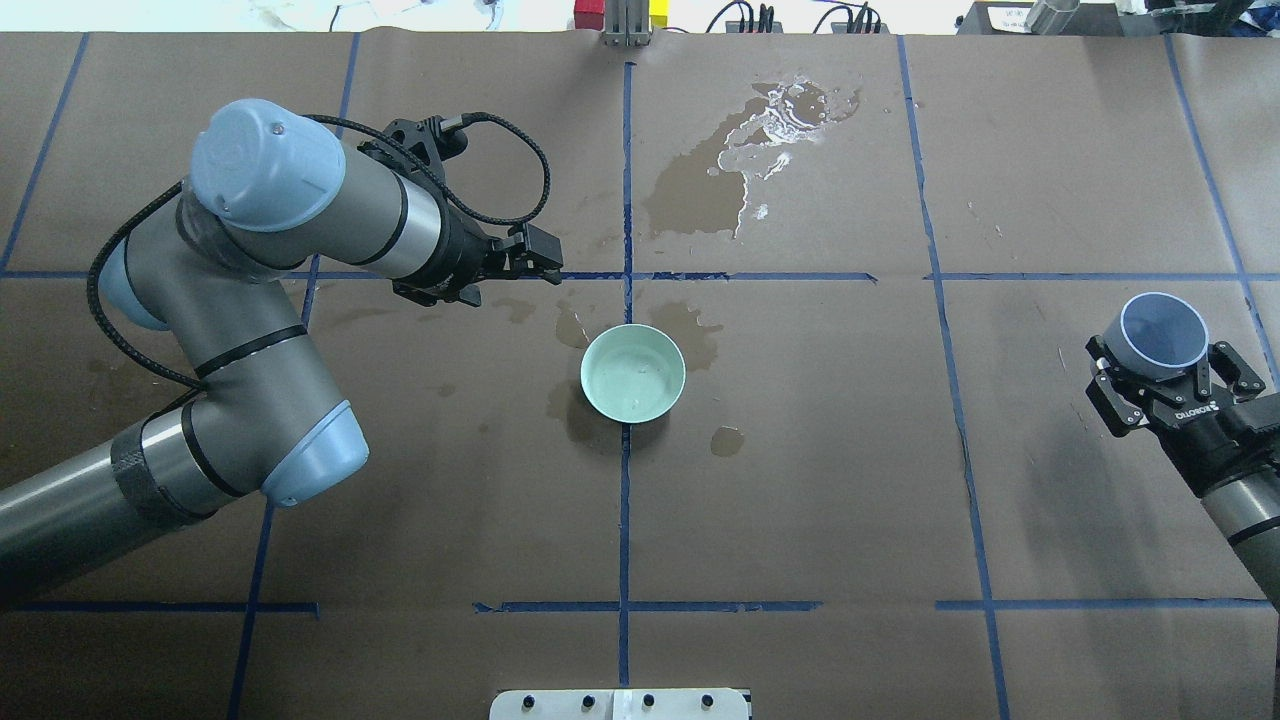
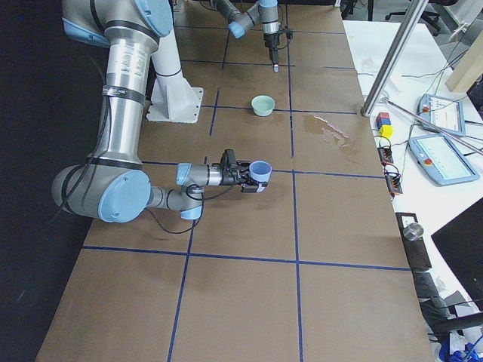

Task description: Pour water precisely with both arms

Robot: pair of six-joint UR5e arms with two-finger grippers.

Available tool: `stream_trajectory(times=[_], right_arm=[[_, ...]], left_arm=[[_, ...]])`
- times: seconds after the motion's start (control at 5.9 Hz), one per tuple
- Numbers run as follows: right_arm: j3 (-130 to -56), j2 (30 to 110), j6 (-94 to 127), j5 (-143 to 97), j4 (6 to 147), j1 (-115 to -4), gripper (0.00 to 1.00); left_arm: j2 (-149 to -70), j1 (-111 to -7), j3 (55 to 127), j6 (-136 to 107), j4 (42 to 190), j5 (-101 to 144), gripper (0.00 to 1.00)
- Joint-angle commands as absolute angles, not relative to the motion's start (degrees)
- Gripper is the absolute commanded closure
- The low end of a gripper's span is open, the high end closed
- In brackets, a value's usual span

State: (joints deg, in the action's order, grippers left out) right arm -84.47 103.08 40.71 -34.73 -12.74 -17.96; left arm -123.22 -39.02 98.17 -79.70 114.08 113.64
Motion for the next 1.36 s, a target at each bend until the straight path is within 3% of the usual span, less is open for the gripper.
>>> stream_trajectory(times=[0.0,0.34,0.68,1.02,1.19], right_arm=[[-79.73,99.43,43.93,-35.07,-11.78,-19.59,0.98],[-75.43,96.79,51.85,-37.86,-11.17,-23.62,0.98],[-73.75,96.42,54.4,-42.62,-10.11,-25.05,0.75],[-72.78,96.42,54.4,-43.5,-10.19,-25.14,0.71],[-72.25,96.42,54.4,-43.51,-10.2,-25.22,0.63]], left_arm=[[-123.22,-39.11,98.35,-79.72,114.08,113.64,0.0],[-123.22,-39.11,98.52,-79.8,113.99,113.55,0.0],[-123.31,-39.11,98.96,-79.89,113.99,113.03,0.0],[-123.31,-39.11,98.96,-79.89,113.91,113.03,0.0],[-123.4,-39.11,98.96,-79.89,113.91,113.03,0.0]])
